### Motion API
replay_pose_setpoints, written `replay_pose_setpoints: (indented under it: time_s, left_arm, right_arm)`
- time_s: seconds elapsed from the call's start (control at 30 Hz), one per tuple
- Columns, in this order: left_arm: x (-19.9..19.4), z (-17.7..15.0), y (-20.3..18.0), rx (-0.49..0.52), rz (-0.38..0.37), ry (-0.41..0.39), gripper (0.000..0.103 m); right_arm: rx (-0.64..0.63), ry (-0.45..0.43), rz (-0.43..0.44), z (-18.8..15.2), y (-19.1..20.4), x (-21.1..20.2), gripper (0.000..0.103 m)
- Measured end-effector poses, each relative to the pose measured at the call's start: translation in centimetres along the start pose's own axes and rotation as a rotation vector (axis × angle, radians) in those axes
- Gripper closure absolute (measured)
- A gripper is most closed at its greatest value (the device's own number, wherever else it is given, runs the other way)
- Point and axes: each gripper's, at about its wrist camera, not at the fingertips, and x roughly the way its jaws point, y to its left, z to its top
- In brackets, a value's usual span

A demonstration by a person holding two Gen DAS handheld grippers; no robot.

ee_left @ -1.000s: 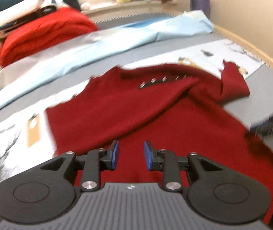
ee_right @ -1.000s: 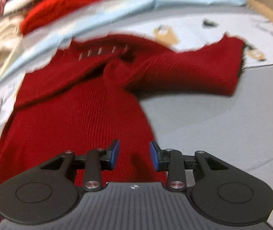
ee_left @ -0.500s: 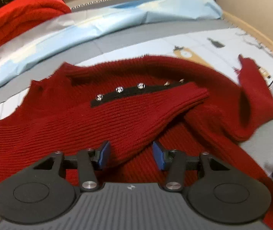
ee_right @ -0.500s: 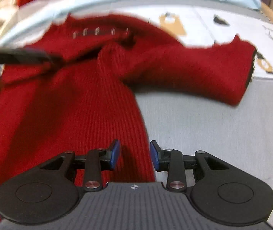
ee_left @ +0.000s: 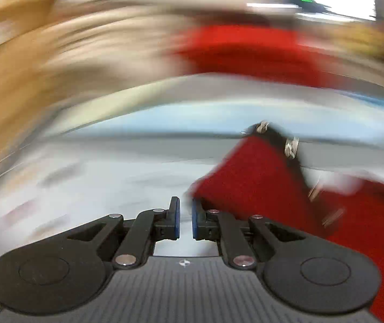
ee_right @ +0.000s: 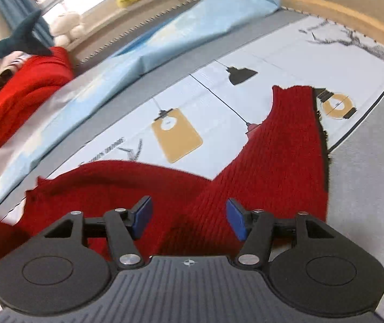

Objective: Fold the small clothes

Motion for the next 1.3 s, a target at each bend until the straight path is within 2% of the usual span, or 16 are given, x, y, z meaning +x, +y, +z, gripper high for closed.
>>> replay_pose_setpoints:
  time_s: [0.07,0.1,0.17,0.27,0.37,0.43,0.5,0.6,0.63,0.7,0.77,0.87,0.93,1.0,1.13,1.3]
  left_arm:
    - [1.7,-0.5,6.8,-0.174,0.282,0.088,0.092]
    - [1.6,-1.1,9.0,-0.263,0.298,0.107,0.092]
    - [1.0,-2.1,9.8,-0.355,0.206,0.121,0.089]
    - [1.1,-2.1,5.8,-0.338,-0.014,0.163,0.082]
    - [0.7,-1.5,0.3,-0.17,-0.147,0.123,0.08]
    - [-0.1,-1.8,-1.9,-0.102,-0.169,0.084,0.08]
    - [-0.5,-1.9,-2.7,-0.068,-0.213,0.074,0.08]
    - [-1.0,-2.2,-4.5,-0.028,-0.261,0.075,0.08]
    - [-1.0,-2.4,-4.9,-0.007,-0.271,0.078,0.079]
    - [-0.8,-2.9,-5.8,0.034,-0.275,0.084,0.077]
    - [-0.5,-3.2,-6.2,0.056,-0.268,0.096,0.075]
    - [0.1,-3.7,-6.2,0.044,-0.281,0.122,0.075]
    - [0.3,-3.7,-6.1,0.027,-0.291,0.141,0.075]
    - [0.3,-3.8,-6.1,0.024,-0.302,0.156,0.075]
    - [0.1,-4.0,-6.6,0.047,-0.298,0.162,0.072]
    - [0.4,-4.0,-6.6,0.048,-0.291,0.167,0.071]
  right_arm:
    - [-0.025,0.026,-0.059,0.2,0.5,1.4,0.041]
    - [-0.046,0.039,-0.098,0.3,0.7,2.1,0.041]
    - [-0.096,0.057,-0.186,0.1,1.0,3.2,0.041]
    - [-0.145,0.061,-0.249,-0.4,1.2,3.9,0.045]
    - [-0.17,0.043,-0.28,-0.5,1.1,4.2,0.09]
    - [-0.135,0.008,-0.253,-0.1,0.6,3.8,0.092]
    - [-0.077,-0.12,-0.193,1.0,0.2,1.6,0.093]
    - [-0.026,-0.472,-0.077,2.1,-0.7,-3.8,0.093]
    - [-0.015,-0.532,-0.069,2.0,-1.2,-4.6,0.093]
    - [0.035,-0.494,-0.168,1.6,-2.9,-3.7,0.093]
    - [0.157,-0.314,-0.27,0.9,-5.9,-0.8,0.093]
    - [0.296,-0.148,-0.253,-0.1,-9.4,1.6,0.087]
    - [0.243,-0.163,-0.214,0.6,-9.5,1.5,0.08]
    - [0.17,-0.191,-0.176,1.7,-9.1,1.5,0.063]
    - [-0.006,-0.18,-0.15,4.0,-8.0,3.0,0.06]
    - [-0.155,-0.198,-0.227,5.7,-6.9,4.8,0.06]
